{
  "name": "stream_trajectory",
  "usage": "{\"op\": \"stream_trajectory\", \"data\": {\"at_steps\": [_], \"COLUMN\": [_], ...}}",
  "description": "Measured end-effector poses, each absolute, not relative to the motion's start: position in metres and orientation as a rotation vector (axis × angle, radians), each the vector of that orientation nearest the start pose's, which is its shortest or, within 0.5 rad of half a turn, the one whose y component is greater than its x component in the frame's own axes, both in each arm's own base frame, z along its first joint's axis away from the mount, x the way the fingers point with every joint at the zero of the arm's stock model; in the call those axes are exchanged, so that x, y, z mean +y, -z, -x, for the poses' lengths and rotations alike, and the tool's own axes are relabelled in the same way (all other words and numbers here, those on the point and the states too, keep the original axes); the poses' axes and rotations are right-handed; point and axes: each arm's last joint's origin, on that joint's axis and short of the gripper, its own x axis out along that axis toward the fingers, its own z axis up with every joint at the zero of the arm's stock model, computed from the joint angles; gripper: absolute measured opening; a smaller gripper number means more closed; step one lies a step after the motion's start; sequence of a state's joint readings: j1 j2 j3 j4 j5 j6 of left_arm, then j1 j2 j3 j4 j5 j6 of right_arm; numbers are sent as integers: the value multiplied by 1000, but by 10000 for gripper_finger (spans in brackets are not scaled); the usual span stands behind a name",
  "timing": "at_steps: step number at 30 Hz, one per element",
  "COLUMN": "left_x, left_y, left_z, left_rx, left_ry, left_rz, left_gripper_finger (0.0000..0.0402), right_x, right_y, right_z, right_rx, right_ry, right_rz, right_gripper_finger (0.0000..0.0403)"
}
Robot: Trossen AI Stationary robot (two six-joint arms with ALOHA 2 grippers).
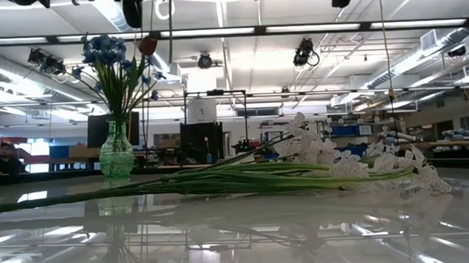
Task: Sort flowers into vase by color
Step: Put the pink flower into the green vase
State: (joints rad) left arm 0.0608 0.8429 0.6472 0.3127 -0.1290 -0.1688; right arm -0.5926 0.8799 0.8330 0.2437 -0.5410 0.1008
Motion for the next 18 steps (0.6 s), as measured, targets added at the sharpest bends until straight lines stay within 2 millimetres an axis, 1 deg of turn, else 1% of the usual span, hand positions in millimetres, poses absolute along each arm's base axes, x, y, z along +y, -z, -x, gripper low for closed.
{"op": "stream_trajectory", "data": {"at_steps": [3,7,12,18], "left_x": [16,18,24,30], "left_y": [-319,-317,-313,-319], "left_z": [-192,-187,-173,-154], "left_rx": [-92,-64,5,3], "left_ry": [-194,-284,-504,-565], "left_rz": [167,156,125,50], "left_gripper_finger": [2,2,2,2], "right_x": [-92,-91,-92,-92], "right_y": [-375,-375,-375,-375], "right_z": [-163,-163,-163,-163], "right_rx": [-172,-172,-169,-169], "right_ry": [45,45,45,42], "right_rz": [56,46,22,20], "right_gripper_finger": [9,28,48,48]}}
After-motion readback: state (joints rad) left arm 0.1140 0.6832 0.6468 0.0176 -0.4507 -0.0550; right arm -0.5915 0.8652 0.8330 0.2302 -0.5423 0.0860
